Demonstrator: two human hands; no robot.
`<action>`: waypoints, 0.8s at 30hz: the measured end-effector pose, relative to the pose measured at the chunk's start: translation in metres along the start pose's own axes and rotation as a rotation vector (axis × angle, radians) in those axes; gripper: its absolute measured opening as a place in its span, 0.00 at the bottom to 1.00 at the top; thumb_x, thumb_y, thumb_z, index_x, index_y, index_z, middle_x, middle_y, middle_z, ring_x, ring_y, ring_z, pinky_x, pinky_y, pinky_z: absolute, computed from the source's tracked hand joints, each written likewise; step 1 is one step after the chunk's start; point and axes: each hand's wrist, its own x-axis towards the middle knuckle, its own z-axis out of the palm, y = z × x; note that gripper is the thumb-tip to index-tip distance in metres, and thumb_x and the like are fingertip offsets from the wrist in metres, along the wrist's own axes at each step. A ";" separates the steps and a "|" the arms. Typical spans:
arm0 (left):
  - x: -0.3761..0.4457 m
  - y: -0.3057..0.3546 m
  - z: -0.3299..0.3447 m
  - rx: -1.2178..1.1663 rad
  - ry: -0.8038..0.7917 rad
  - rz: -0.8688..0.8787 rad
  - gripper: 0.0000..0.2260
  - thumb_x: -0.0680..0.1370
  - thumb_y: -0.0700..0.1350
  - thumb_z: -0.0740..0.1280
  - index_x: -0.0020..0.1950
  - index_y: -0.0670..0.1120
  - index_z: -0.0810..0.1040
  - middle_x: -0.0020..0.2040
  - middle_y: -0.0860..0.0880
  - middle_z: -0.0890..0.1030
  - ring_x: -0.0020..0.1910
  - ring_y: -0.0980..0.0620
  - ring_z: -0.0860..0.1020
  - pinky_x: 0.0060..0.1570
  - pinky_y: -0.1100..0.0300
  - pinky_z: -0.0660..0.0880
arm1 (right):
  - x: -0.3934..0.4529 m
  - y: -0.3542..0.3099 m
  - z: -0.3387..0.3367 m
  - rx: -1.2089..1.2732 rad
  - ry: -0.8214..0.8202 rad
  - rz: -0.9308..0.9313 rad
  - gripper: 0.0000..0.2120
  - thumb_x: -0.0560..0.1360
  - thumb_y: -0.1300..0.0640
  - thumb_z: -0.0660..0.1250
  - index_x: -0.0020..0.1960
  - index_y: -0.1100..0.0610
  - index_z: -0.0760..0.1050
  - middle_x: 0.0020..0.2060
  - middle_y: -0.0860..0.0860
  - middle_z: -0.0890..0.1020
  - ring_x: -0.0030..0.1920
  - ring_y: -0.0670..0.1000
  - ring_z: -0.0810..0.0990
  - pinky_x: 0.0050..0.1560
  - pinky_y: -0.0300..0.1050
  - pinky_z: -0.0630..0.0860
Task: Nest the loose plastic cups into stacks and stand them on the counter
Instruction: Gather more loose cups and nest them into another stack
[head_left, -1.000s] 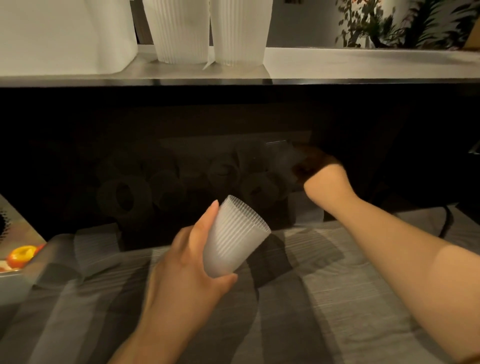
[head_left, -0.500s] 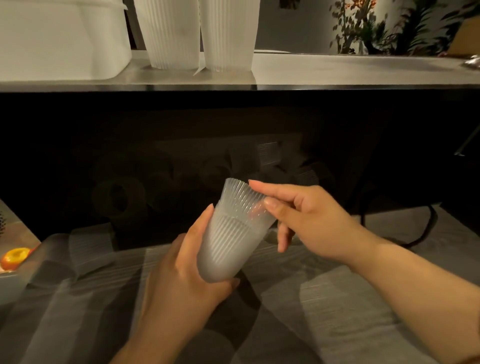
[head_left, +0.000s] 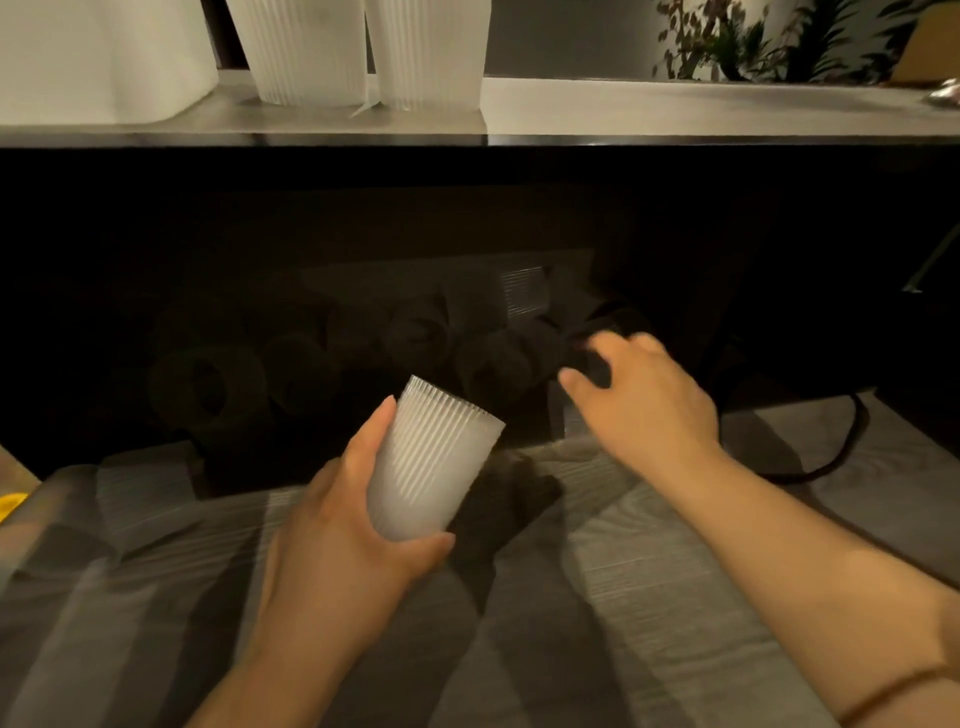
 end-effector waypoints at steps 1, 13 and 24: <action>0.000 0.000 0.000 0.001 0.002 -0.012 0.53 0.64 0.56 0.79 0.74 0.73 0.45 0.64 0.62 0.67 0.55 0.60 0.66 0.49 0.58 0.67 | 0.004 0.009 0.006 -0.128 -0.022 0.116 0.27 0.75 0.33 0.60 0.69 0.46 0.67 0.63 0.52 0.72 0.56 0.57 0.78 0.46 0.49 0.73; 0.005 0.007 0.002 0.134 -0.061 0.019 0.52 0.66 0.57 0.77 0.74 0.72 0.41 0.61 0.63 0.66 0.51 0.62 0.66 0.48 0.62 0.66 | 0.000 0.023 -0.002 0.925 -0.039 0.112 0.24 0.80 0.62 0.63 0.75 0.55 0.64 0.40 0.50 0.82 0.32 0.47 0.77 0.32 0.38 0.74; 0.009 0.013 0.006 0.094 -0.030 0.095 0.53 0.65 0.53 0.79 0.74 0.72 0.45 0.56 0.66 0.63 0.52 0.64 0.65 0.44 0.63 0.65 | -0.021 0.004 -0.013 0.428 -0.140 -0.339 0.23 0.83 0.56 0.56 0.74 0.38 0.59 0.38 0.37 0.80 0.38 0.42 0.78 0.46 0.32 0.75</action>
